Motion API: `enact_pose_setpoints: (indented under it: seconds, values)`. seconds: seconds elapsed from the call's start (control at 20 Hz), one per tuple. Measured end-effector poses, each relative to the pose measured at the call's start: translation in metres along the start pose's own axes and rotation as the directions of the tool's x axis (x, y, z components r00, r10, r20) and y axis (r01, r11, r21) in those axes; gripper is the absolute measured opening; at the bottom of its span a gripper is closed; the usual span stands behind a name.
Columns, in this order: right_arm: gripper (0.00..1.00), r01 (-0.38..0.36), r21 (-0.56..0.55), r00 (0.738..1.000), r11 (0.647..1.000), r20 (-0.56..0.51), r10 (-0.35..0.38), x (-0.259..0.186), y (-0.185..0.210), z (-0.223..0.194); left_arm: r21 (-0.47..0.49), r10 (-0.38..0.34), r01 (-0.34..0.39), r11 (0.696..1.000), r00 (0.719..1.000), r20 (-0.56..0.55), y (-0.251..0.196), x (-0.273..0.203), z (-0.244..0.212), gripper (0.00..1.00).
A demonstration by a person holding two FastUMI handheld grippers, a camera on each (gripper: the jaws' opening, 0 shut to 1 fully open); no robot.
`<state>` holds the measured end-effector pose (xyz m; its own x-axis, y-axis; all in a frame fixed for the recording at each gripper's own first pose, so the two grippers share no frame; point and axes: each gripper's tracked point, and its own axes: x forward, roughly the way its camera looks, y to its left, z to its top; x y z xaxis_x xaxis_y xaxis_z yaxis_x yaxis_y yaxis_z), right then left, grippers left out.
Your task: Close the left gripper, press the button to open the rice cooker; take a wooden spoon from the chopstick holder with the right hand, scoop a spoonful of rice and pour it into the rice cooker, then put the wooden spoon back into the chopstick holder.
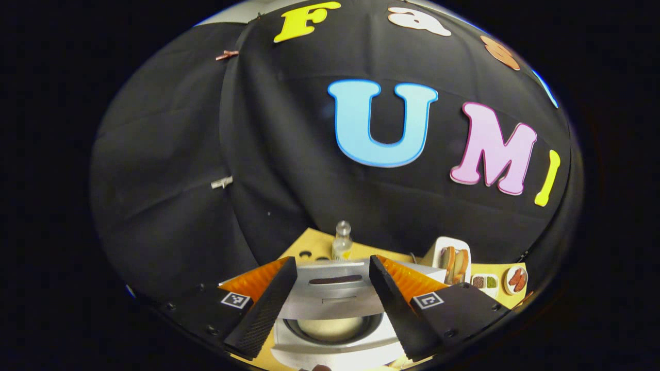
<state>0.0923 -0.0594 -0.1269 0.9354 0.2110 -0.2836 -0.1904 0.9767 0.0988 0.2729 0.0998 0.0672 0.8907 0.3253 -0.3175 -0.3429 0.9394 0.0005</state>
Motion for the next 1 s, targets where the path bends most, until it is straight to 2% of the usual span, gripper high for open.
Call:
enact_pose_setpoints:
  seconds: [0.1,0.2,0.45,0.7,1.0]
  values:
    - [0.98,-0.008,-0.004,1.0,1.0,-0.005,0.008,-0.002,0.001,-0.004,0.004,0.001,-0.001,1.0,0.999,-0.047,-0.005,0.0,-0.041,0.96]
    - [0.98,-0.012,-0.014,1.0,1.0,-0.011,0.012,-0.006,0.002,-0.008,0.016,0.012,-0.01,1.0,0.996,-0.086,-0.007,0.003,-0.076,0.99]
    - [0.99,0.0,-0.027,1.0,1.0,-0.032,-0.001,-0.016,-0.011,-0.019,0.024,0.037,-0.034,0.999,0.987,-0.156,-0.006,0.015,-0.14,0.99]
    - [0.99,0.021,-0.017,0.999,1.0,-0.048,-0.022,-0.023,-0.032,-0.027,0.028,0.035,-0.033,0.999,0.994,-0.103,-0.007,0.02,-0.139,1.0]
    - [0.99,0.003,-0.014,0.999,1.0,-0.038,-0.003,-0.018,-0.05,-0.026,0.048,0.035,-0.031,0.998,0.996,-0.083,-0.009,0.021,-0.139,1.0]
